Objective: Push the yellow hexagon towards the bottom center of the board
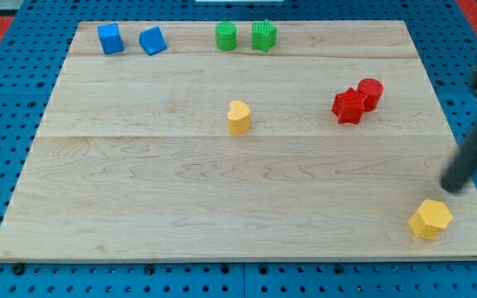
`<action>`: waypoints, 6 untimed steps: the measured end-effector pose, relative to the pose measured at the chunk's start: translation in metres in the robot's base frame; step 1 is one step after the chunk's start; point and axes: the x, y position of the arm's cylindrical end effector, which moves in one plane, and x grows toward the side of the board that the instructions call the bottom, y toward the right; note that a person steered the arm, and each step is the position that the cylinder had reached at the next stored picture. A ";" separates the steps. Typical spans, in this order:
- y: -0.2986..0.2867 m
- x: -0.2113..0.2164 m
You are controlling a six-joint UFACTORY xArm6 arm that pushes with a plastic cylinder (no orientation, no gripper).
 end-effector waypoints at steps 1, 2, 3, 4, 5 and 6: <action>-0.028 0.007; -0.110 0.017; -0.054 0.044; -0.119 0.050; -0.173 -0.015; -0.165 0.021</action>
